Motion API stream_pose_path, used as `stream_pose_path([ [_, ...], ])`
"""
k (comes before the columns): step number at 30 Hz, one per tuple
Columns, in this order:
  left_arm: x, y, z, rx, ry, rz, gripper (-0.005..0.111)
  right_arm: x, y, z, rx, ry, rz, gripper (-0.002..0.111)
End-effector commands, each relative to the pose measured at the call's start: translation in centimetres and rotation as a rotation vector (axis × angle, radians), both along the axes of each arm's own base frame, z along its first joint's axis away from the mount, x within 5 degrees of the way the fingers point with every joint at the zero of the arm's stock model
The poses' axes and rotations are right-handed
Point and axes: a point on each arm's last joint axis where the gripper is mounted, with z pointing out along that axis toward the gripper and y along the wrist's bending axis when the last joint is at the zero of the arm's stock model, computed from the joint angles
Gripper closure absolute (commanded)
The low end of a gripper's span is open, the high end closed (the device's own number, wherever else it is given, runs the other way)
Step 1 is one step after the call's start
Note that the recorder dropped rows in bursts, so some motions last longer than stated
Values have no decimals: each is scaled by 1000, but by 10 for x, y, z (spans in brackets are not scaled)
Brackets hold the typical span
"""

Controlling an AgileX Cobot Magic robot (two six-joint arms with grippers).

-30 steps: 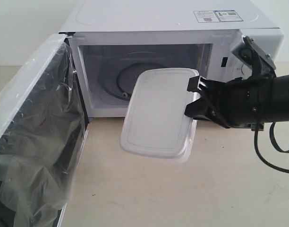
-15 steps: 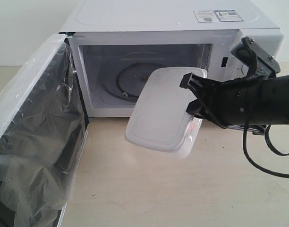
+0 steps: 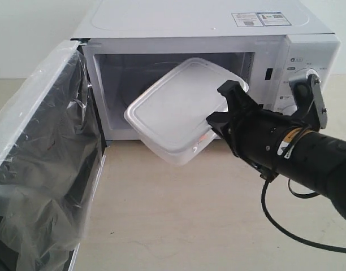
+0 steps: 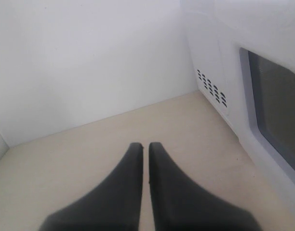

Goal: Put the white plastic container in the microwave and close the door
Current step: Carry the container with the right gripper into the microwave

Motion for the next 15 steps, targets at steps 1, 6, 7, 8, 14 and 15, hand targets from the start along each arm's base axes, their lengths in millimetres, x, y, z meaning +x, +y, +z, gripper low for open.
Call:
stream_pose_path([
  [1,0,0,0,-17,-6,5,102,7,6,-4,74,-95,6,108],
  [6,0,0,0,-17,-6,5,102,14,11,-21,131,-102,-11,108],
  [7,0,0,0,-17,-6,5,102,16,12,-22,132,-103,-14,108],
  [8,0,0,0,-17,-6,5,102,18,13,-20,143,-105,-21,108],
  [14,0,0,0,-17,-6,5,102,33,22,-13,172,-125,-95,108],
  [15,0,0,0,-17,-6,5,102,36,24,-13,181,-123,-98,108],
])
